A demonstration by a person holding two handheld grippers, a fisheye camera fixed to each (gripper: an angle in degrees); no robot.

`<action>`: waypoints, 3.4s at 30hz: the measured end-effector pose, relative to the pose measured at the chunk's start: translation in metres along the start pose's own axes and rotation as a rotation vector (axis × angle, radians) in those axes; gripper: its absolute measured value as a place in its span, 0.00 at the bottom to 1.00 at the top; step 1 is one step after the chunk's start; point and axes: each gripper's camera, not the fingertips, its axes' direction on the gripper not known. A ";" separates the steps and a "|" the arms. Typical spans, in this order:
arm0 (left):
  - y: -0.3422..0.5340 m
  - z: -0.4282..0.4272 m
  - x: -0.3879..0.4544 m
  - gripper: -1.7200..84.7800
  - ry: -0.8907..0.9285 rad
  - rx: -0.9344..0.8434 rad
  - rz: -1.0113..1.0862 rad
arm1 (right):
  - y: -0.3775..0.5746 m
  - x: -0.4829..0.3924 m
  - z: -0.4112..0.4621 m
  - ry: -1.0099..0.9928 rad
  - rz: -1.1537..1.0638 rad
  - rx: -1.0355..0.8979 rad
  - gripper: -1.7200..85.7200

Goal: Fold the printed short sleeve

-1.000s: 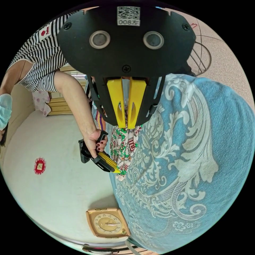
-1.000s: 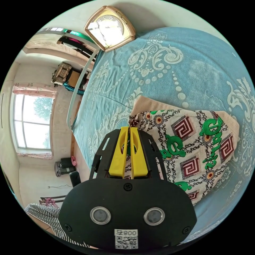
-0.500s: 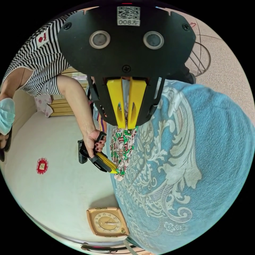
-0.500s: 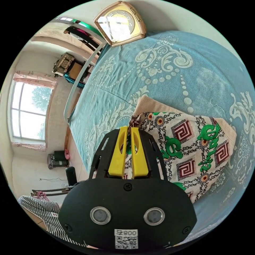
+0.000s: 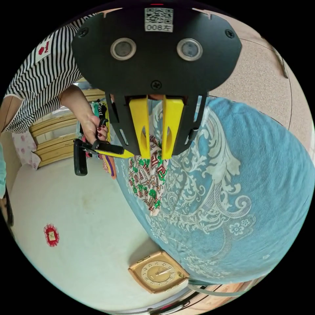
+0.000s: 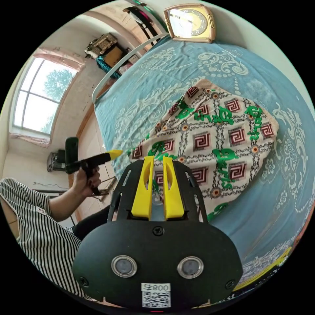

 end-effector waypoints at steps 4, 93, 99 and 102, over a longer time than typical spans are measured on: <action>-0.006 0.026 0.011 0.07 -0.038 -0.072 0.070 | 0.060 -0.017 0.021 0.133 -0.047 -0.088 0.09; 0.300 0.469 0.145 0.02 -0.254 -0.507 0.849 | 0.281 0.150 -0.295 -0.585 0.555 0.163 0.12; 0.271 0.464 0.136 0.02 -0.228 -0.502 0.832 | 0.269 0.136 -0.311 -0.599 0.565 0.140 0.11; 0.249 0.454 0.126 0.03 -0.196 -0.496 0.794 | 0.263 0.125 -0.318 -0.592 0.559 0.129 0.09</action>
